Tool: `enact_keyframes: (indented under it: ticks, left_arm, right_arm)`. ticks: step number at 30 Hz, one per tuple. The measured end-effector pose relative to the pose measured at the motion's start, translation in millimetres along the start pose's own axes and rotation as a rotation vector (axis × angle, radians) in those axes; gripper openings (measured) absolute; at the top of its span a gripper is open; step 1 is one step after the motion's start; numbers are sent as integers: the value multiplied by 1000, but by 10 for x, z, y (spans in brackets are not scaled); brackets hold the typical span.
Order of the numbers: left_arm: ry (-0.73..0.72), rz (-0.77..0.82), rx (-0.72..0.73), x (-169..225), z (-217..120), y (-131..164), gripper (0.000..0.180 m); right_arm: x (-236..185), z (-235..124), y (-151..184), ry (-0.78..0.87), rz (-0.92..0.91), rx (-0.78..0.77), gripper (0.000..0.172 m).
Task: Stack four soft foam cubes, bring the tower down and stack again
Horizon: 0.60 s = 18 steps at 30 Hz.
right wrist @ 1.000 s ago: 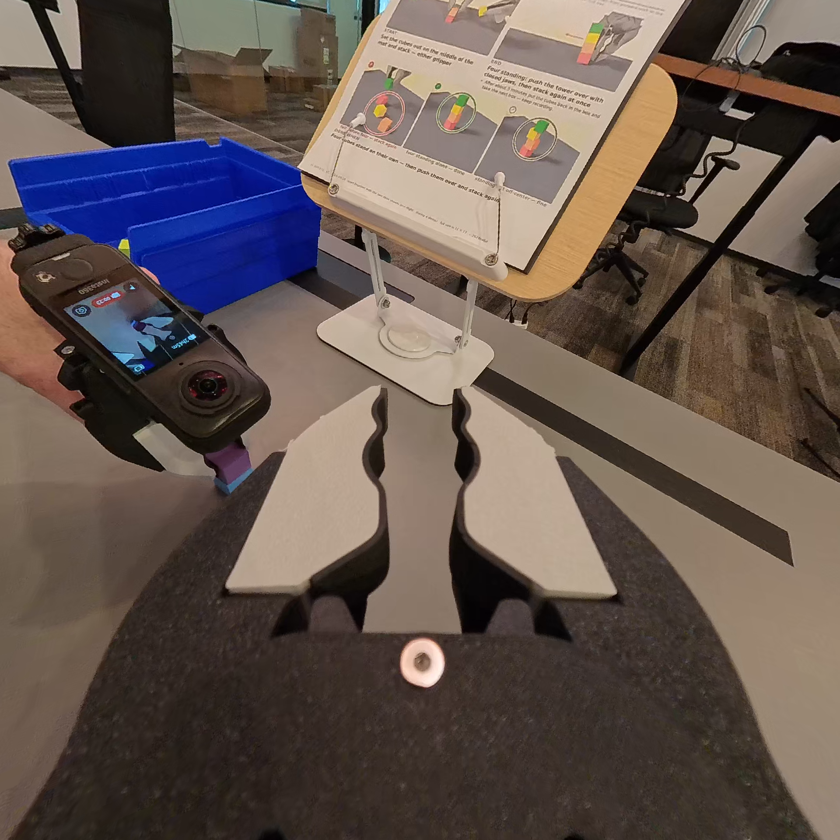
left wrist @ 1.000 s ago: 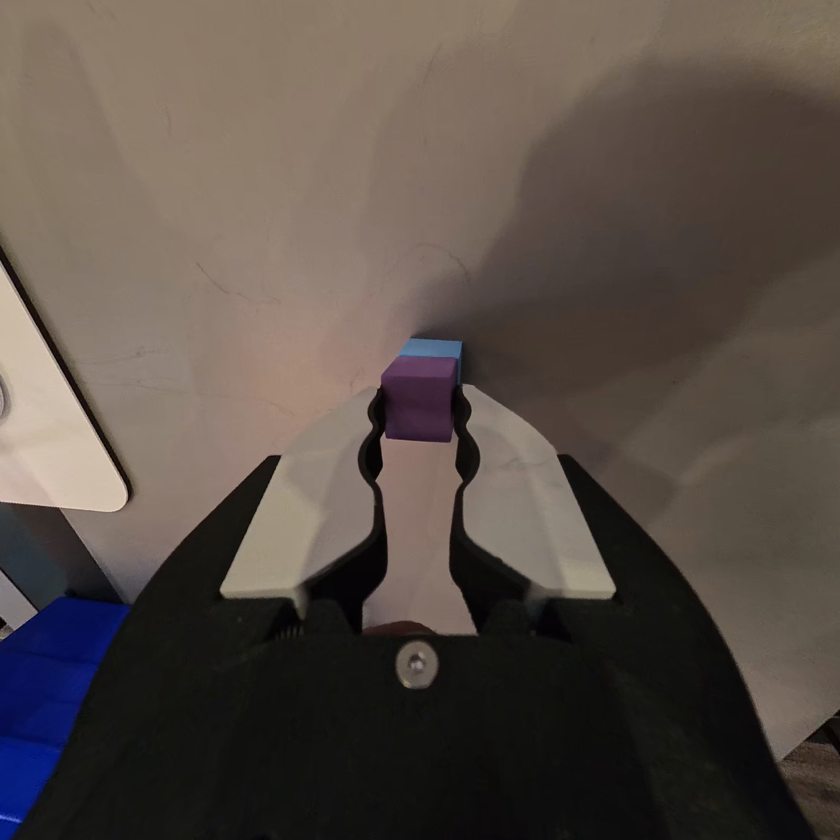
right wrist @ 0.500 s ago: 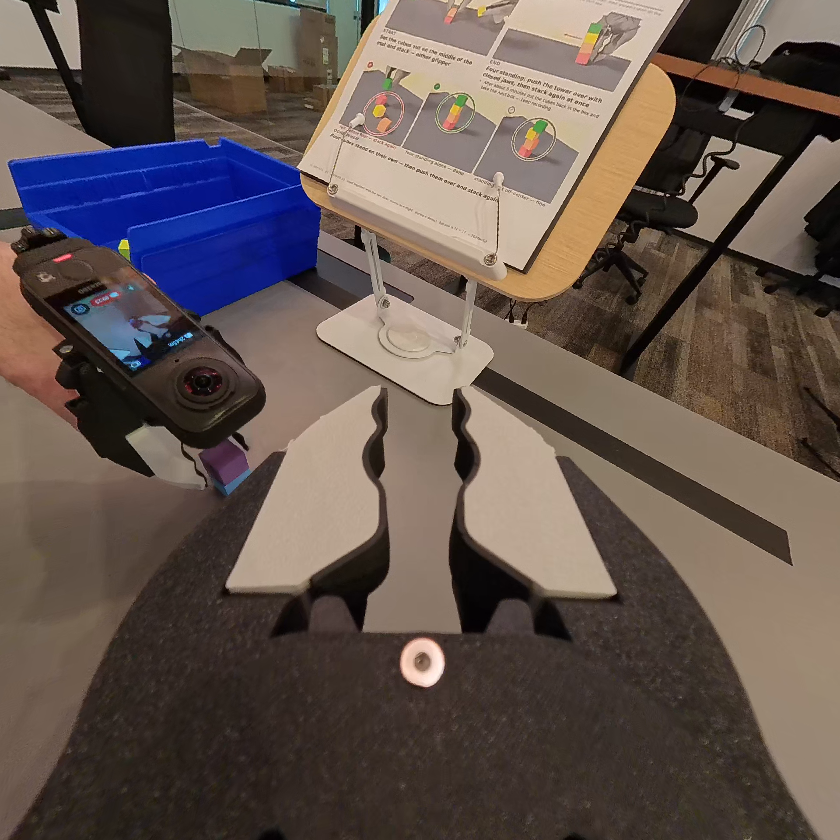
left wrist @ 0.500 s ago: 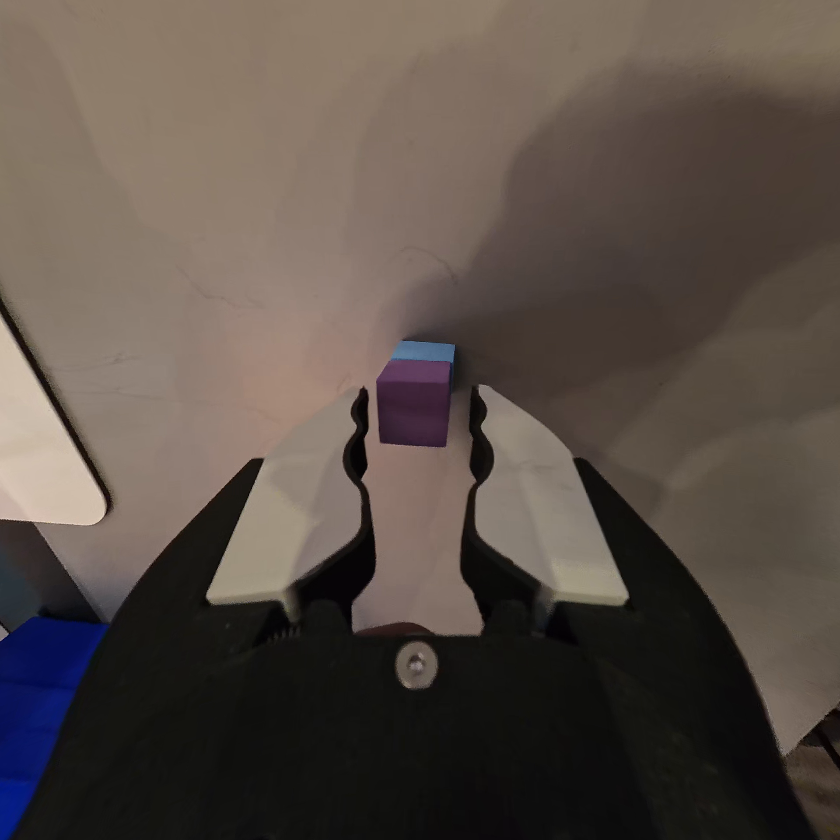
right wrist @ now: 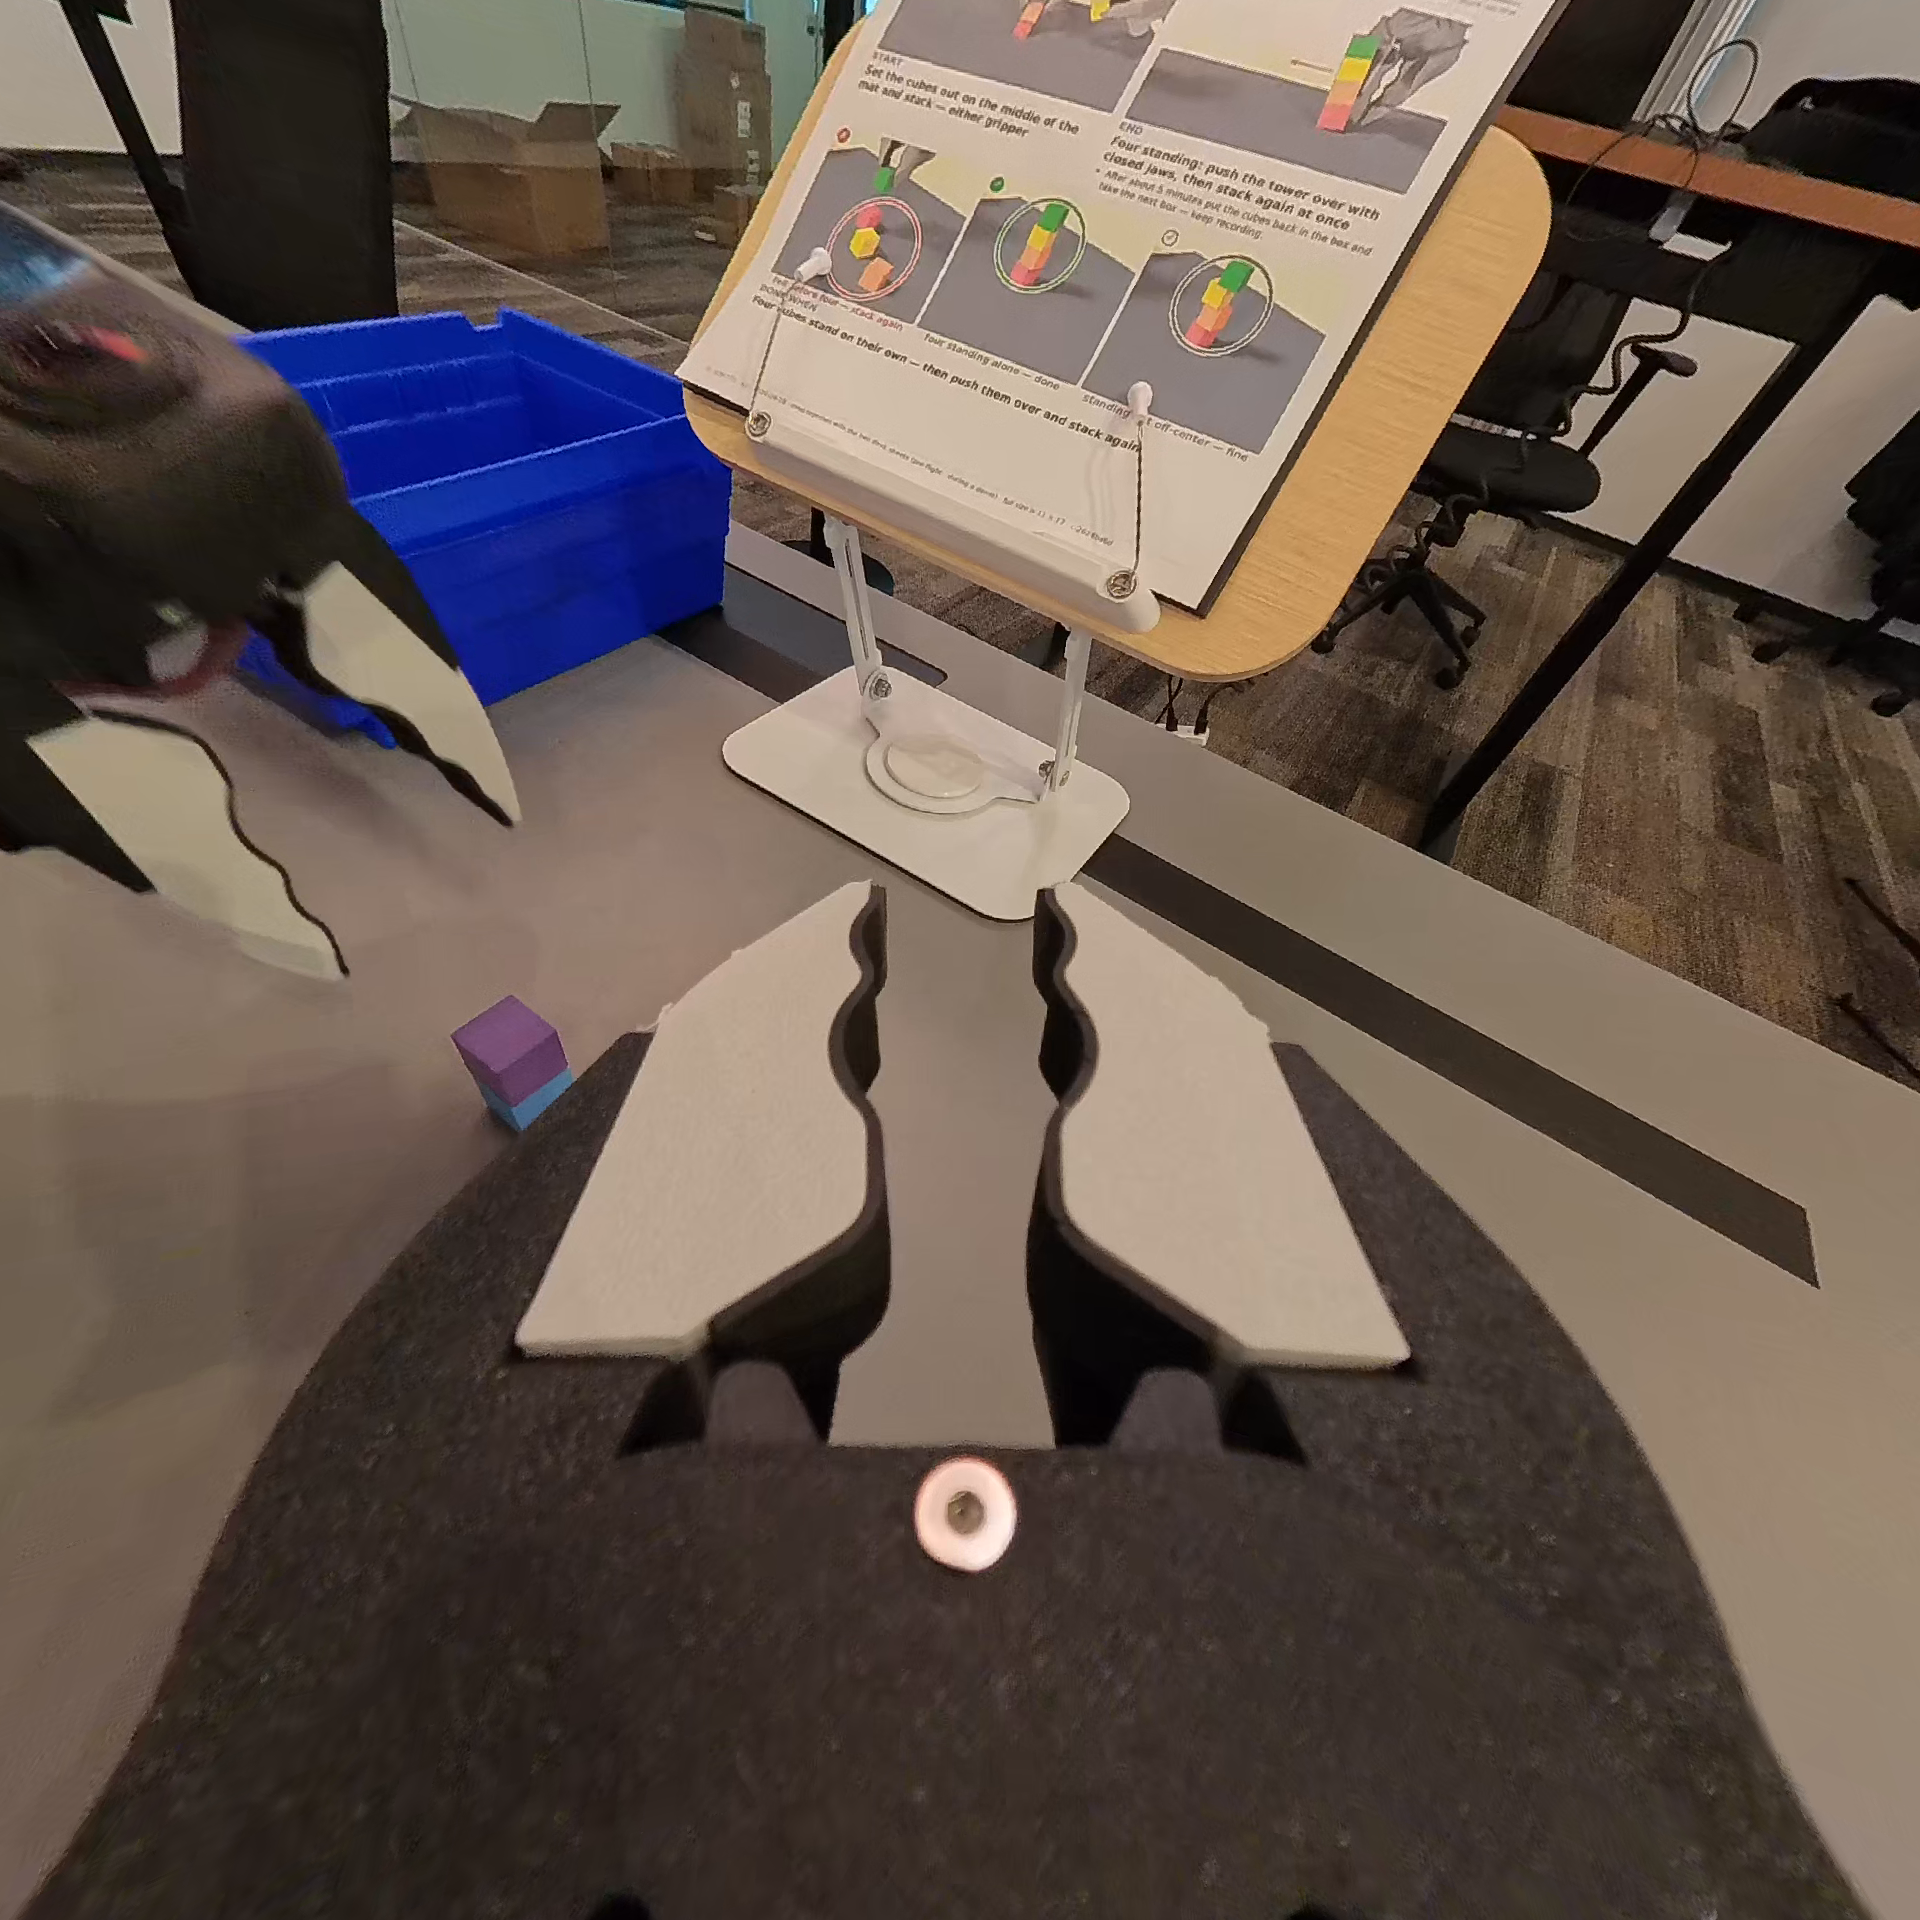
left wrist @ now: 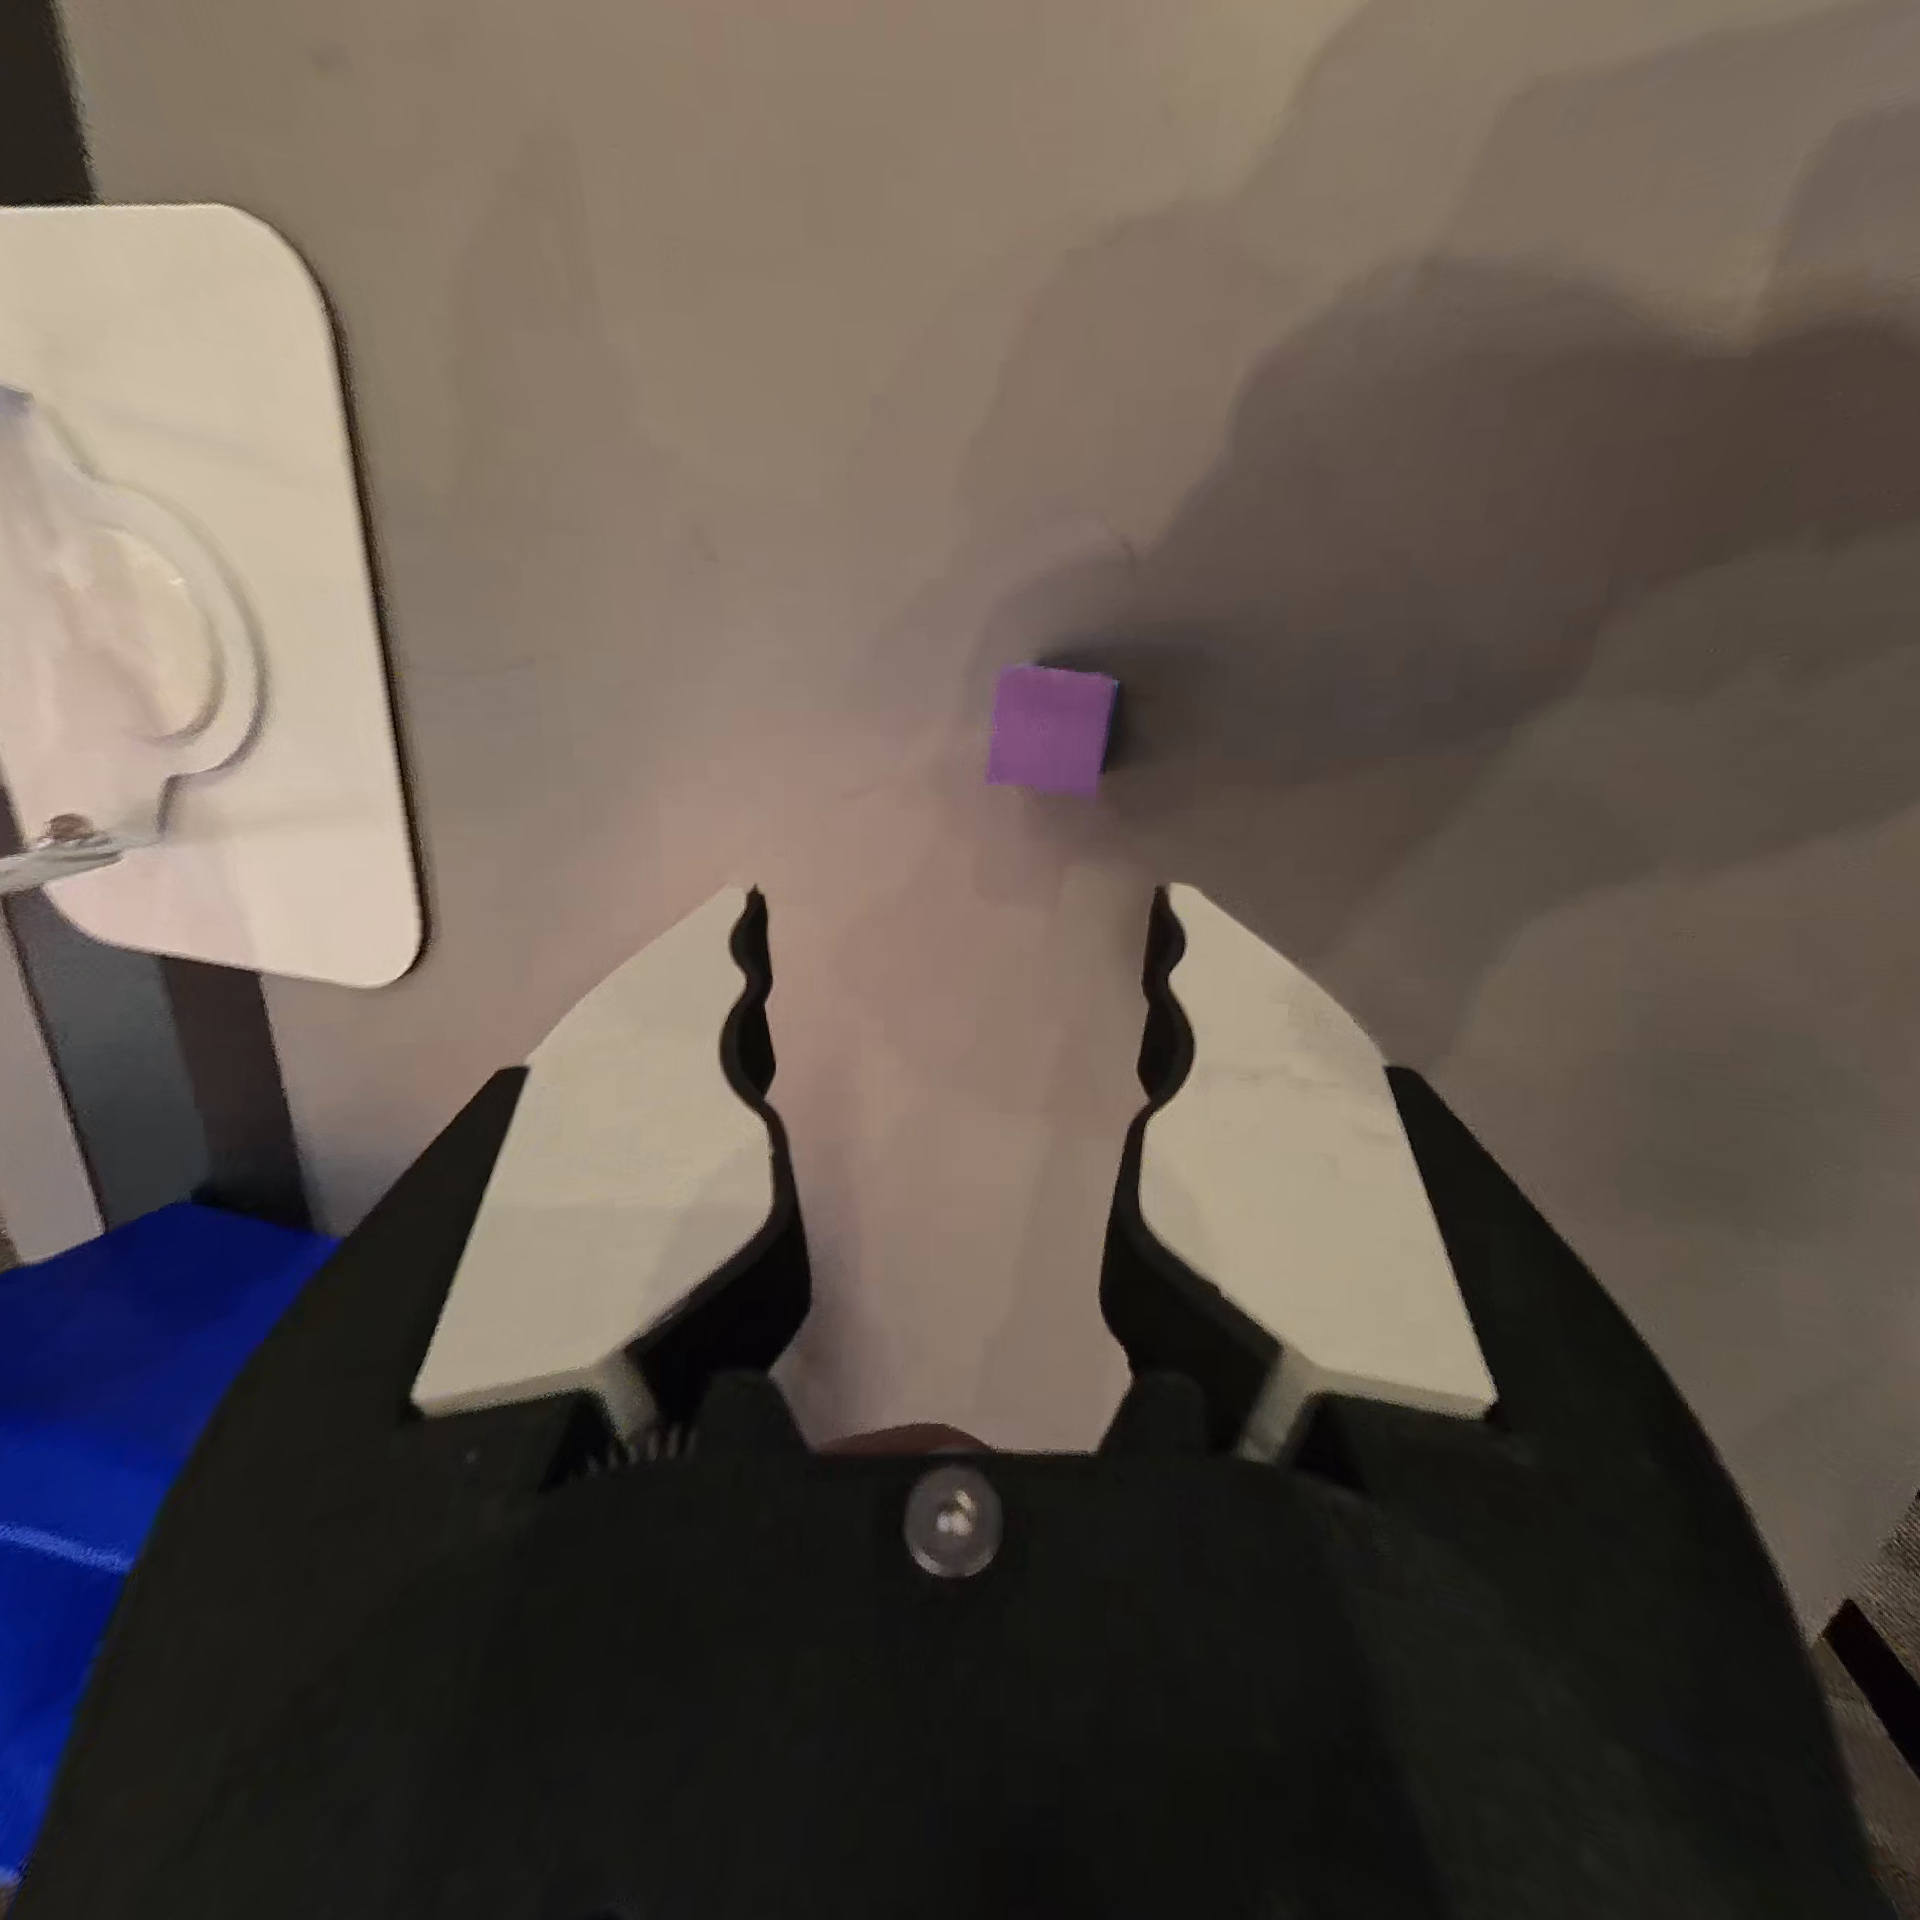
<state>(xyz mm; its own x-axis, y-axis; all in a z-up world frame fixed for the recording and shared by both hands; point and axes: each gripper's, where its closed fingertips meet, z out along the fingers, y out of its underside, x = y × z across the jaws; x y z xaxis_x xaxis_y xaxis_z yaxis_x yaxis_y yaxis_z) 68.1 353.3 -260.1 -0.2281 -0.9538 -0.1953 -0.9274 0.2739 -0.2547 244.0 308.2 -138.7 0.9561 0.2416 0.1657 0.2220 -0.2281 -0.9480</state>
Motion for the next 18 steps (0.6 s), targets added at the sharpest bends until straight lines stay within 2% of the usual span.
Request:
enact_keyframes:
  ticks: [5,11,14,18]
  left_arm:
    - [-107,-87,22,-267,-422,357,66]
    - [-244,-236,11,-774,-889,1140,56]
    - [-269,-296,-46,-979,-969,1600,54]
    - [-271,-332,-124,-1138,-911,2078,55]
  right_arm:
    - [-17,11,5,-3,-1,-2,27]
    - [-59,49,29,-14,-1,-11,27]
    - [-104,79,39,-23,-5,-16,27]
    - [-157,122,65,-33,-13,-29,27]
